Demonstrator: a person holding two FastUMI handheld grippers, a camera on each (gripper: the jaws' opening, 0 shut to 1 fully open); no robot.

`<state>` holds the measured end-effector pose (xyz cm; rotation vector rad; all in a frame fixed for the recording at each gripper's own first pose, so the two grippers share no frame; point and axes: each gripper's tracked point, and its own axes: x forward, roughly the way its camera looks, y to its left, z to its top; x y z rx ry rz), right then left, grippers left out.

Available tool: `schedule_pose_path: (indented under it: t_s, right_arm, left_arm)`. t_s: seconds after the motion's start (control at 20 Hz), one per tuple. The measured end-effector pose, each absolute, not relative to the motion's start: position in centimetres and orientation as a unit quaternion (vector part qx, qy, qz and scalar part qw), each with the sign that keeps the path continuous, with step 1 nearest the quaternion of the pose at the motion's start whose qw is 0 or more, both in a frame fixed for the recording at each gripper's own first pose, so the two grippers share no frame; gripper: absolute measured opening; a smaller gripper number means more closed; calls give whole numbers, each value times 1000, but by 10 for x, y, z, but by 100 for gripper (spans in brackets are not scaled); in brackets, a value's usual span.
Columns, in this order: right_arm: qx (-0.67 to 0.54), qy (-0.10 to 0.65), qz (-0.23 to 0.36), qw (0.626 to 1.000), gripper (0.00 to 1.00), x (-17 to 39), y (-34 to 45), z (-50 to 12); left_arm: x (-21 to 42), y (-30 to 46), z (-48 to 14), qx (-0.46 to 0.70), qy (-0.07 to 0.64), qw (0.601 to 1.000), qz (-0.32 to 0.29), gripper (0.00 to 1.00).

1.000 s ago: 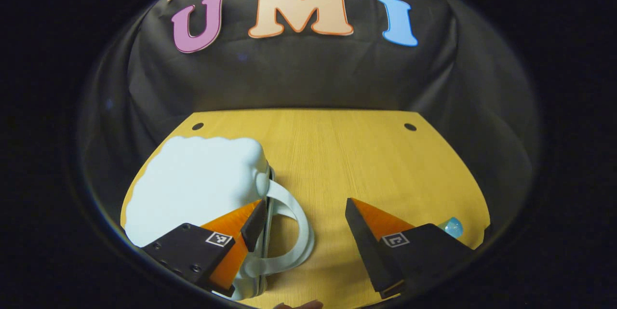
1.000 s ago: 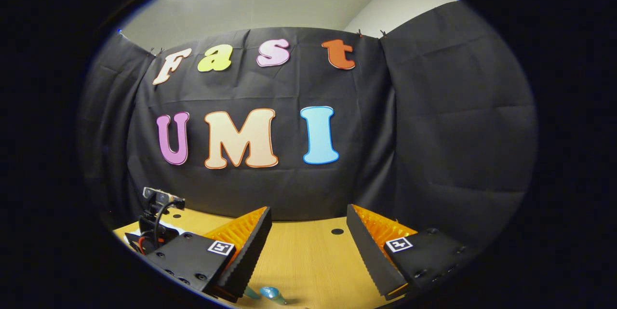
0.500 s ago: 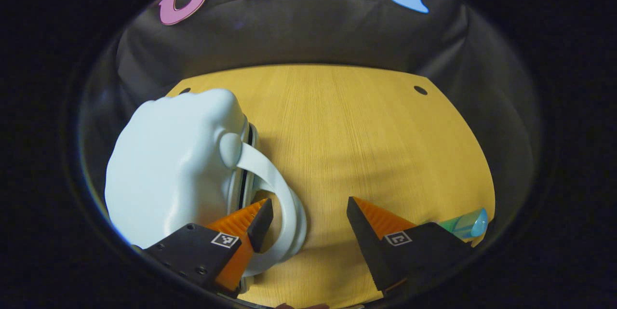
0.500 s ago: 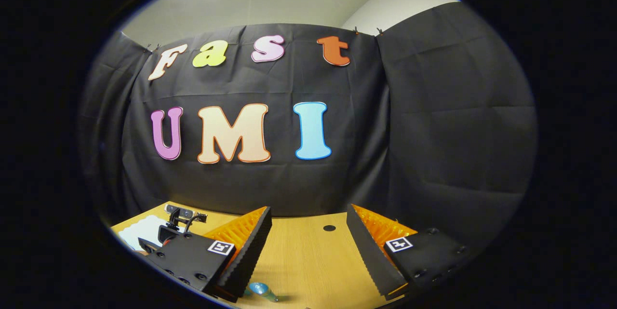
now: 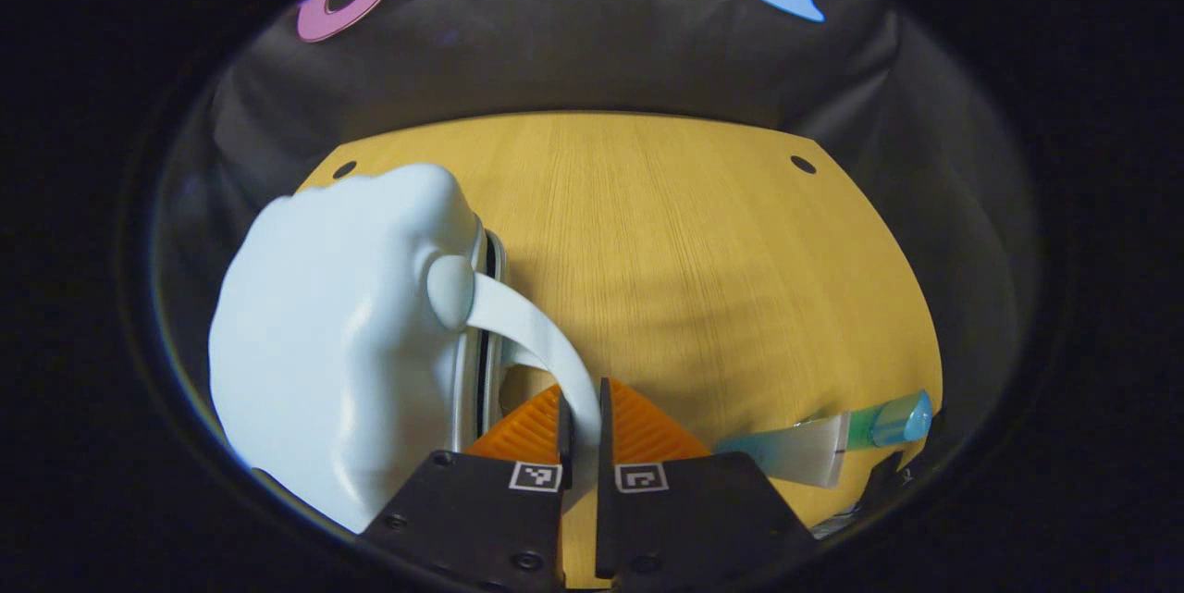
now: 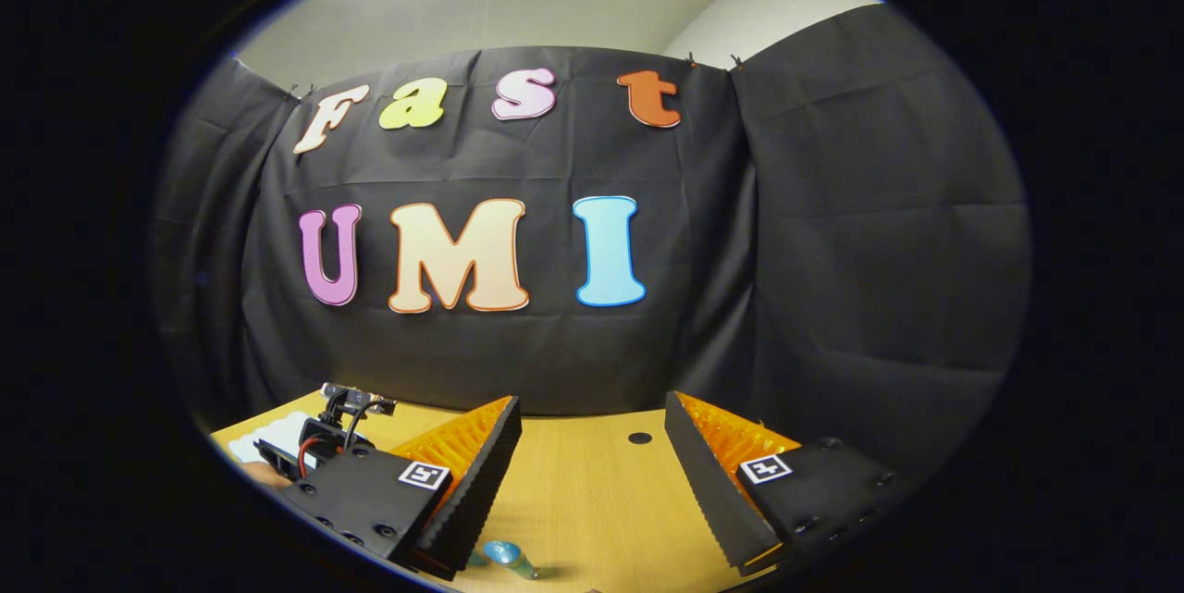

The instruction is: First open the suitcase, pack the skin care products into it, and then close the suitcase.

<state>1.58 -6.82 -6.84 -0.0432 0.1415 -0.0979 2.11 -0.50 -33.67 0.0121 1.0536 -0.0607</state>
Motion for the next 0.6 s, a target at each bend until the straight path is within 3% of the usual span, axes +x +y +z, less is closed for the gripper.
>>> schedule_pose_path:
  t_s: [0.25, 0.6]
  right_arm:
    - [-21, 69, -11, 997, 98, 19, -38, -73]
    - [-3, 67, 32, 997, 98, 24, 3, -75]
  left_arm:
    - [21, -9, -292, 20, 457, 887, -55, 4]
    - [27, 21, -232, 40, 383, 923, -22, 3]
